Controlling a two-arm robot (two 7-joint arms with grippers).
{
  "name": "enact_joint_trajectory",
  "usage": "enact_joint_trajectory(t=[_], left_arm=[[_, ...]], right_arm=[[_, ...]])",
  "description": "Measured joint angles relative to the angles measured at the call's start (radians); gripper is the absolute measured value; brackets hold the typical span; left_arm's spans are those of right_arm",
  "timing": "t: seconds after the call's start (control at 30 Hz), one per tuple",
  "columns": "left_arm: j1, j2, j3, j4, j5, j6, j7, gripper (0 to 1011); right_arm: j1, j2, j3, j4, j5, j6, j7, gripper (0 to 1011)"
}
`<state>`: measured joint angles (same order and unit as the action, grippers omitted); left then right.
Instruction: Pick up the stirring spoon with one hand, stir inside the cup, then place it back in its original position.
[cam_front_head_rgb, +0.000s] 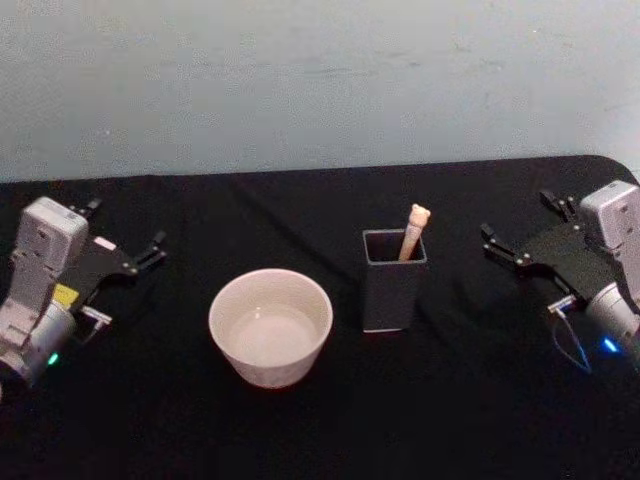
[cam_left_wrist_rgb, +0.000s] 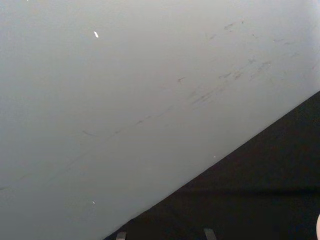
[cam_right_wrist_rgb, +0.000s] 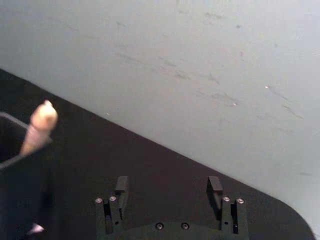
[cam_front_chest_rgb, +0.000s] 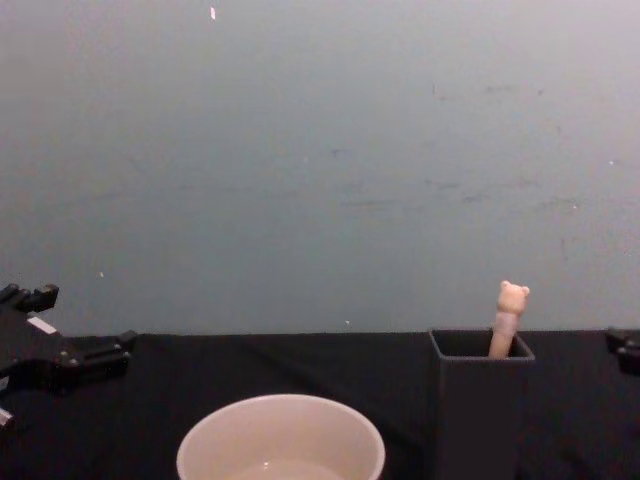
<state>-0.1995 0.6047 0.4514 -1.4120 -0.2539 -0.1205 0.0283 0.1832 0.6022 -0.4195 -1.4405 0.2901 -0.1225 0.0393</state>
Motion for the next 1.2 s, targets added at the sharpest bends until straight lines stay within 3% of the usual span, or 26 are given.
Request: enact_joint_trajectory(t=[0.27,0.33,0.6,0.87,1.2], left_arm=[[0.000,0.000,0.000,0.000,0.000,0.000,0.000,1001],[0.000,0.000,0.000,0.000,0.000,0.000,0.000,1001],[0.000,0.000,0.000,0.000,0.000,0.000,0.000,1001],[0.000,0.000,0.000,0.000,0.000,0.000,0.000,1001],[0.000,0.000,0.000,0.000,0.000,0.000,0.000,1001]], right_arm=[[-0.026,0.003,0.048,-0.053,0.118,0.023,0.105,1000],[-0.036,0.004,0.072,-0.073,0.190,0.046,0.169,1000],[-0.044,-0.012,0.108,-0.095,0.343,0.125,0.321,1000],[-0.022,-0.039,0.097,-0.081,0.403,0.173,0.427,1000],[0.044,-0.082,0.047,-0.012,0.384,0.186,0.457,1000]])
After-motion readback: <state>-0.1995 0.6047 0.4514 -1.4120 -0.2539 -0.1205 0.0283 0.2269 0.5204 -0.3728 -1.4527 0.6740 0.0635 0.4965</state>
